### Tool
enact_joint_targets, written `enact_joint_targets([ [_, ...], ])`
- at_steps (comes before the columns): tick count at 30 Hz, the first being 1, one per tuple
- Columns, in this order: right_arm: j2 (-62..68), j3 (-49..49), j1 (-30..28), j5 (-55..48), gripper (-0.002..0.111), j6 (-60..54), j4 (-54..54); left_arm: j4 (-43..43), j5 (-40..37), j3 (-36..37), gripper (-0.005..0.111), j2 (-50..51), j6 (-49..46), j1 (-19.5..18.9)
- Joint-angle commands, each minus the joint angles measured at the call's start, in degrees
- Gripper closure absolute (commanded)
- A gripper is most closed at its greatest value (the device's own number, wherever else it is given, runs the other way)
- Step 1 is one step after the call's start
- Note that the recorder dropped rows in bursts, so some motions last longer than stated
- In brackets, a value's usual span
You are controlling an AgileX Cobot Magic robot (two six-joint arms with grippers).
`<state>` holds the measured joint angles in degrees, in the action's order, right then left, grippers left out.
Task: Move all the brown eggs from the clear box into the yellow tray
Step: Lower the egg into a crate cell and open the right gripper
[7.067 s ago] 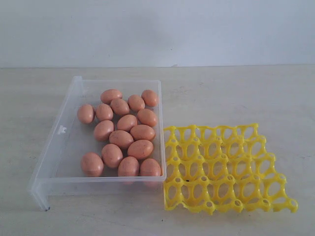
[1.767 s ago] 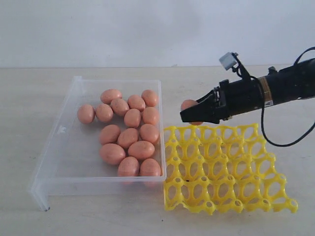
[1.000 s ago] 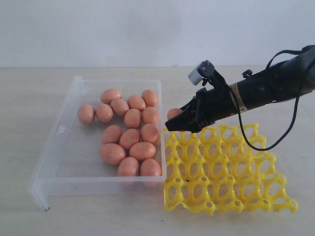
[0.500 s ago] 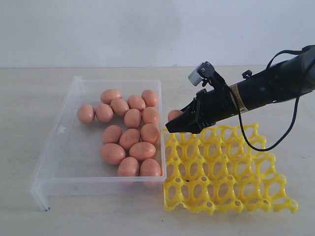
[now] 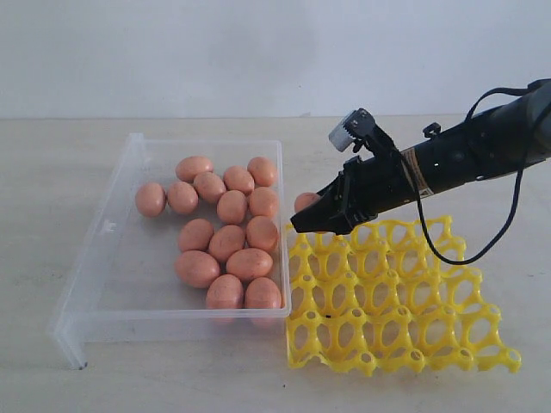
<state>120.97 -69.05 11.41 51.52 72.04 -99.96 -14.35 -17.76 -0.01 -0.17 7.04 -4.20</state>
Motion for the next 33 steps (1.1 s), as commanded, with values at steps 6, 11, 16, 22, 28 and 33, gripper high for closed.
enact_joint_targets([
  [6, -0.37, -0.24, -0.07, -0.45, 0.064, -0.36, 0.02, -0.10, 0.17, 0.01, 0.111, 0.17, 0.21, 0.22],
  [11, -0.37, -0.24, -0.07, -1.62, 0.064, 0.04, 0.02, -0.10, 0.17, 0.01, 0.111, 0.17, 0.21, 0.22],
  [16, -0.37, -0.24, -0.07, -2.38, 0.047, 0.04, 0.02, -0.10, 0.17, 0.01, 0.111, 0.17, 0.21, 0.22],
  [22, -0.37, -0.24, -0.07, -2.78, 0.045, 0.57, 0.02, -0.10, 0.17, 0.01, 0.111, 0.17, 0.21, 0.22],
  [28, -0.37, -0.24, -0.07, -3.39, 0.045, 0.69, 2.98, -0.10, 0.17, 0.01, 0.111, 0.17, 0.21, 0.22],
  [33, -3.39, -0.24, -0.07, -2.85, 0.045, 0.69, 7.49, -0.10, 0.17, 0.01, 0.111, 0.17, 0.21, 0.22],
])
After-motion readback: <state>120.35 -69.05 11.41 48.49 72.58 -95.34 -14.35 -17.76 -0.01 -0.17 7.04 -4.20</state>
